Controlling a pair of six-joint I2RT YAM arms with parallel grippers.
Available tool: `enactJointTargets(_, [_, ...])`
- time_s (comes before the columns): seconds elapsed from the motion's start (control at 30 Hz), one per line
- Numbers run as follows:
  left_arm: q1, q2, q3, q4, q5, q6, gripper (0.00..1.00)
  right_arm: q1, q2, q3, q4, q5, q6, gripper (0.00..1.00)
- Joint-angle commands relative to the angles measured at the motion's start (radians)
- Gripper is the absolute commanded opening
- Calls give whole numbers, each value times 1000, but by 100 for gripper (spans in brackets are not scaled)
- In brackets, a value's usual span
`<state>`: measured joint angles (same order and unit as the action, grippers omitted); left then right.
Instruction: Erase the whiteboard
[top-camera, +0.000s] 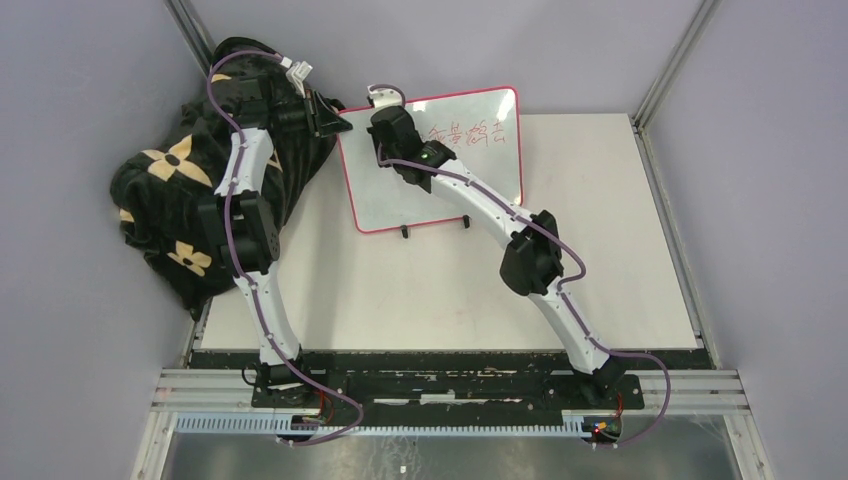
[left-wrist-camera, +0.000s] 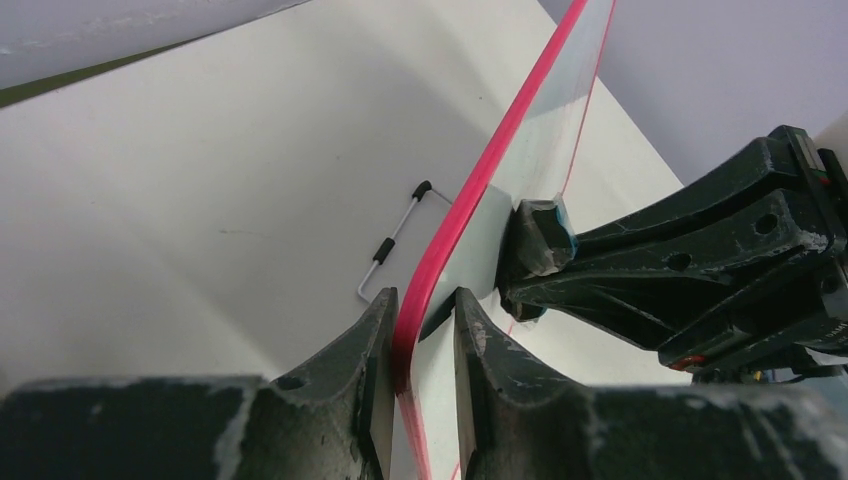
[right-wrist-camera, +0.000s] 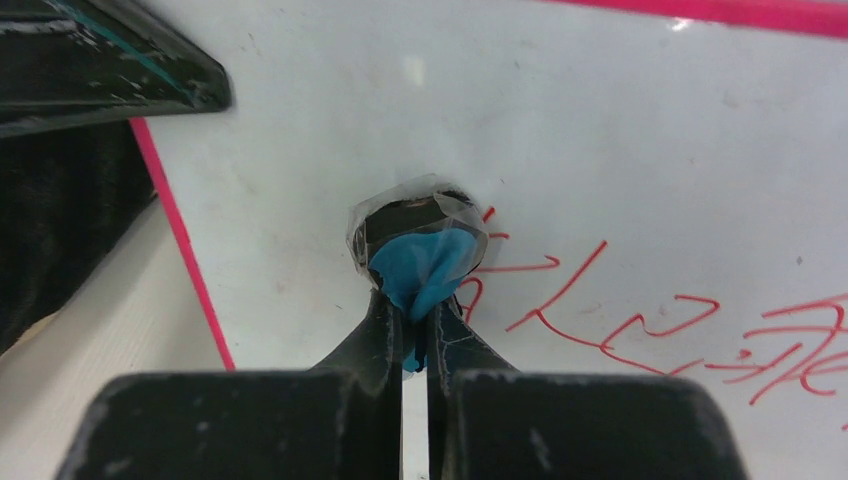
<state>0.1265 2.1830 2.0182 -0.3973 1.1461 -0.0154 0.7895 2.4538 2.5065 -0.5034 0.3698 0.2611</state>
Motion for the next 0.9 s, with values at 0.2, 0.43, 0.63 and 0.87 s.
enactJointTargets(0.2, [-7, -45, -4, -36, -56, 37, 3, -154, -190, -243, 60, 79, -6, 1])
enactJointTargets(0.43, [-8, -42, -1, -38, -56, 39, 3, -272, -294, -386, 89, 82, -55, 1])
enactJointTargets(0.63, [-7, -36, 12, -46, -46, 42, 3, -323, -299, -374, 100, 87, -120, 1])
enactJointTargets(0.87, [-7, -32, 28, -70, -30, 59, 3, -338, -292, -334, 102, 69, -130, 1])
